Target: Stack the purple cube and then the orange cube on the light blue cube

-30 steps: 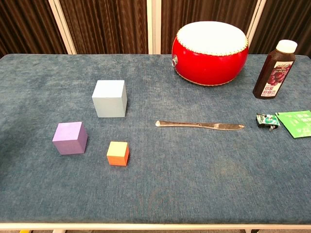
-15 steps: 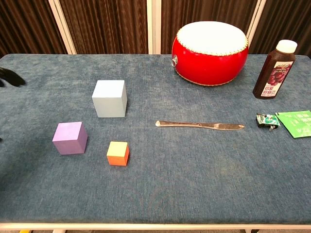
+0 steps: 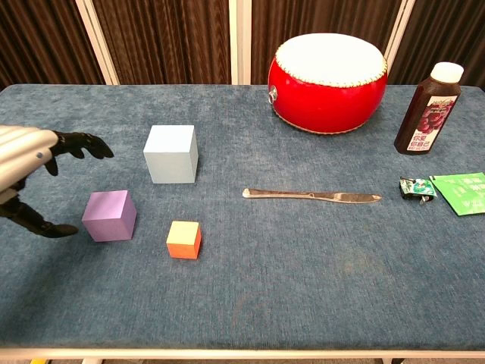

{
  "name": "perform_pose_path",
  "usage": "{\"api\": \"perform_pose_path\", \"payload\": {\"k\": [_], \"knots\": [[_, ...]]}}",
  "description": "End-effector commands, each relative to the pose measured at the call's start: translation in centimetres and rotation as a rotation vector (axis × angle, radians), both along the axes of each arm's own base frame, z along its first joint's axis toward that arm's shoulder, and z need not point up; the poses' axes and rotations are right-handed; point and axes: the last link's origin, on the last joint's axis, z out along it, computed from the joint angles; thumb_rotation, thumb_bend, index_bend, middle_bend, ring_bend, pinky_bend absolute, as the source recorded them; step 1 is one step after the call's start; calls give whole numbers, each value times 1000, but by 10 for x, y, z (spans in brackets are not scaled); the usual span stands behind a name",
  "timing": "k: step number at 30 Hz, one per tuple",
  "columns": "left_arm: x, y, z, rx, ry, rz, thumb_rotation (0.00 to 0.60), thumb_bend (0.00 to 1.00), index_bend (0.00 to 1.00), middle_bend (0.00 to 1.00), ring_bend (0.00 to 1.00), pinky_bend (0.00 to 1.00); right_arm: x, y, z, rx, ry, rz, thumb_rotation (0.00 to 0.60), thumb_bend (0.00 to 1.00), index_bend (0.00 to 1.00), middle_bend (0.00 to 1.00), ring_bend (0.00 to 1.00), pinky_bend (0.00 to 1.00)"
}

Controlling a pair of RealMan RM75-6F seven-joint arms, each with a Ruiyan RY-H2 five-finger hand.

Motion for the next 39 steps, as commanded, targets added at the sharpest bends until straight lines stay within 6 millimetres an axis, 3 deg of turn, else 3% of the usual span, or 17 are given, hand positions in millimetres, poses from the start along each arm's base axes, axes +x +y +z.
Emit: {"api": "perform_pose_path", "payload": {"k": [1, 19, 39], "knots": [[1, 4, -7, -12, -3, 18, 600, 140, 280, 338, 264, 402, 1, -1, 0, 0, -1, 1, 600, 216, 0, 0, 0, 0], [-5, 14, -22, -39, -35, 46, 600, 168, 286, 383, 270, 410, 0, -5, -1, -3, 1, -13, 600, 215, 0, 0, 0, 0], [-13, 21, -32, -18, -26, 67, 600, 248, 409, 515, 344, 469, -1, -6, 1, -6, -3, -21, 600, 215, 0, 0, 0, 0]]}}
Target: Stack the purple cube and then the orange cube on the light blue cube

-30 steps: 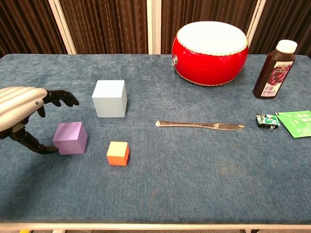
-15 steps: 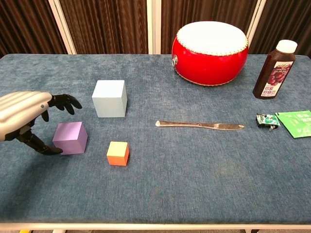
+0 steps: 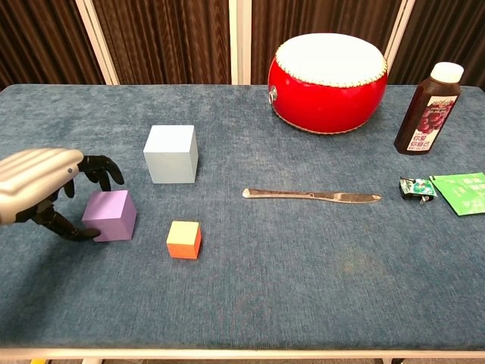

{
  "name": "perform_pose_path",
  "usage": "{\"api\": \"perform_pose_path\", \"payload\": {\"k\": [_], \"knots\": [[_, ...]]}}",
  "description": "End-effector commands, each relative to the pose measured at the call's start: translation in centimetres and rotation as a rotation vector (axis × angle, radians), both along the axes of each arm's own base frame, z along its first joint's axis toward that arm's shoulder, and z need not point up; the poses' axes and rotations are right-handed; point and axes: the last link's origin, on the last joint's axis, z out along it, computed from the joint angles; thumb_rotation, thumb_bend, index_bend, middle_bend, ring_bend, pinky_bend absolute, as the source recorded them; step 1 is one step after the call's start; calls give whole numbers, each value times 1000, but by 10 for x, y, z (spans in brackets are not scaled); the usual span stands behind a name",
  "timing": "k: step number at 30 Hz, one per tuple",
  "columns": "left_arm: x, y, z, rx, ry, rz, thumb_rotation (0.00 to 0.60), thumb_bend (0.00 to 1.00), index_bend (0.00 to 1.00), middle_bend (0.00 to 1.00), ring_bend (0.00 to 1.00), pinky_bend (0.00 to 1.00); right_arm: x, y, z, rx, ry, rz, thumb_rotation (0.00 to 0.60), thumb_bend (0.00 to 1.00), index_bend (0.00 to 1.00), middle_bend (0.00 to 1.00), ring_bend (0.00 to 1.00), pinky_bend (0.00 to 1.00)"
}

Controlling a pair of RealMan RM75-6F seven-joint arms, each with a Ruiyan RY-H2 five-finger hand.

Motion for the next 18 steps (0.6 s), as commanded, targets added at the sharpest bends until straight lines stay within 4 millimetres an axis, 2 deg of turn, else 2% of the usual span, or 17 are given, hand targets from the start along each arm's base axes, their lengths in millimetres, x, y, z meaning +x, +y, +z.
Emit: {"api": "perform_pose_path", "payload": {"k": [1, 13, 18], "knots": [[-1, 1, 0, 10, -4, -1, 600, 254, 423, 529, 348, 474, 0, 0, 0, 1, 1, 0, 600, 215, 0, 0, 0, 0], [1, 1, 5, 32, -12, -10, 600, 273, 495, 596, 373, 497, 0, -1, 0, 2, 2, -6, 600, 214, 0, 0, 0, 0], [10, 10, 25, 73, -16, -36, 600, 275, 495, 596, 373, 498, -1, -1, 1, -1, -2, -7, 600, 216, 0, 0, 0, 0]]}}
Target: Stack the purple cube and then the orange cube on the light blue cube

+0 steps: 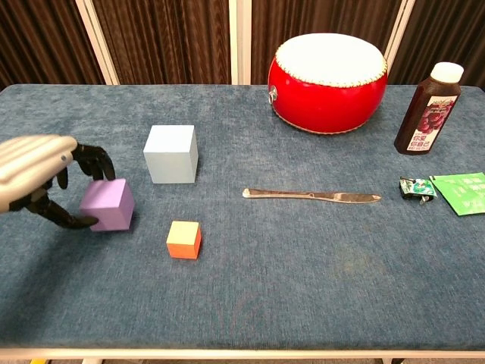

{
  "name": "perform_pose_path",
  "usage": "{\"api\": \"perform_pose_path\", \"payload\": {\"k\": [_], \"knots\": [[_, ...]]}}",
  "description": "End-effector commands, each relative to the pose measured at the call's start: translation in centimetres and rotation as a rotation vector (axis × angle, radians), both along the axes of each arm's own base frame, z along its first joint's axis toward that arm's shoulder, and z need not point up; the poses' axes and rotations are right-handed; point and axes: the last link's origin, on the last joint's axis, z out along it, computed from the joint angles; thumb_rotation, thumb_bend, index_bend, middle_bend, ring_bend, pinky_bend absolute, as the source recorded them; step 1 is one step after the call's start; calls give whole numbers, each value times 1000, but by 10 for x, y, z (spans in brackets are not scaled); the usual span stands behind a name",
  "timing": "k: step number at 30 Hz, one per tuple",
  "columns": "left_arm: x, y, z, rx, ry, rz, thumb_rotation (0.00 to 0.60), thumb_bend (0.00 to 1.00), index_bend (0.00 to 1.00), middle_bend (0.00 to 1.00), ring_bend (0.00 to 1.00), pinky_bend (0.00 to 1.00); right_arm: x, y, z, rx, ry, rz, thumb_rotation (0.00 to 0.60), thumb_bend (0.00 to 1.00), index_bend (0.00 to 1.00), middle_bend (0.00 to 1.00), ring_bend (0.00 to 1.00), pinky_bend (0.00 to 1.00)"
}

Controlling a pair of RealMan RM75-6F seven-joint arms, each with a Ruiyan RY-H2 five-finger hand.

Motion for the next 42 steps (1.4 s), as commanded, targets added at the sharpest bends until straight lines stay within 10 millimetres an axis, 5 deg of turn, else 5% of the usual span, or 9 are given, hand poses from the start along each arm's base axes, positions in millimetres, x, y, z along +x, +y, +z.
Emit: {"api": "perform_pose_path", "payload": {"k": [1, 12, 25, 42], "knots": [[7, 8, 17, 34, -3, -17, 600, 275, 495, 596, 373, 497, 0, 0, 0, 0, -1, 0, 600, 215, 0, 0, 0, 0], [40, 52, 68, 23, -21, -38, 600, 278, 495, 596, 373, 497, 1, 2, 2, -17, -7, 11, 600, 216, 0, 0, 0, 0], [74, 99, 59, -65, 0, -174, 600, 281, 495, 596, 373, 494, -1, -2, 2, -30, 1, -7, 600, 215, 0, 0, 0, 0], [59, 118, 36, -51, -10, -126, 600, 281, 492, 596, 374, 492, -5, -10, 1, -31, 7, -48, 600, 215, 0, 0, 0, 0]]}}
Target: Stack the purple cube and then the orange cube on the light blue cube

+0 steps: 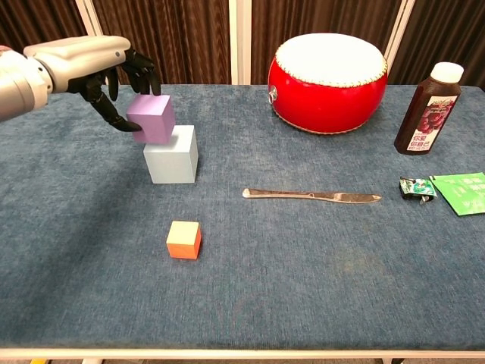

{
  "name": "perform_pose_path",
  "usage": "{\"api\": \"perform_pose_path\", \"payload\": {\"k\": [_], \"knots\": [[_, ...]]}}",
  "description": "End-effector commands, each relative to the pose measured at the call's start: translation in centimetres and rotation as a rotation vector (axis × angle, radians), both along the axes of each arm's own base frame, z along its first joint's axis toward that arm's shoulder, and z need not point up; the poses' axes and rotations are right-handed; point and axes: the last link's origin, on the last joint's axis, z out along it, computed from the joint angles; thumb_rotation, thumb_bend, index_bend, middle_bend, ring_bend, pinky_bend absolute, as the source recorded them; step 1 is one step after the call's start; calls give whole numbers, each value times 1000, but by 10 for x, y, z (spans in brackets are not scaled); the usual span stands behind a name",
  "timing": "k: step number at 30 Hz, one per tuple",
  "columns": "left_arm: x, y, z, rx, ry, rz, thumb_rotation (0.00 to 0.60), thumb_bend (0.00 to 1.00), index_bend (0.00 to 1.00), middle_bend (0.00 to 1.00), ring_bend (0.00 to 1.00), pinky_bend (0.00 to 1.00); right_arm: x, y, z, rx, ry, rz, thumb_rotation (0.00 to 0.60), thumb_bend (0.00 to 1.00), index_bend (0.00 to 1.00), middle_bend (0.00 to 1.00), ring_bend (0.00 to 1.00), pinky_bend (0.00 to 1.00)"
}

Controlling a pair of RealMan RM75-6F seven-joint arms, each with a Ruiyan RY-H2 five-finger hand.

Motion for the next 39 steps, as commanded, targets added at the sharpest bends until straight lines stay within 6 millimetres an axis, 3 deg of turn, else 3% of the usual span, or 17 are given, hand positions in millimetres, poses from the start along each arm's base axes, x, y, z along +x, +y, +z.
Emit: {"api": "perform_pose_path", "payload": {"k": [1, 17, 39], "knots": [[0, 1, -2, 8, 1, 6, 600, 281, 492, 596, 374, 492, 0, -1, 1, 2, -1, -3, 600, 215, 0, 0, 0, 0], [17, 5, -18, -11, 9, -5, 600, 281, 491, 595, 374, 492, -3, -1, 6, 0, -6, -16, 600, 216, 0, 0, 0, 0], [19, 8, -21, -12, 22, -23, 600, 281, 490, 595, 374, 491, -4, -2, 8, -2, -14, -22, 600, 216, 0, 0, 0, 0]]}}
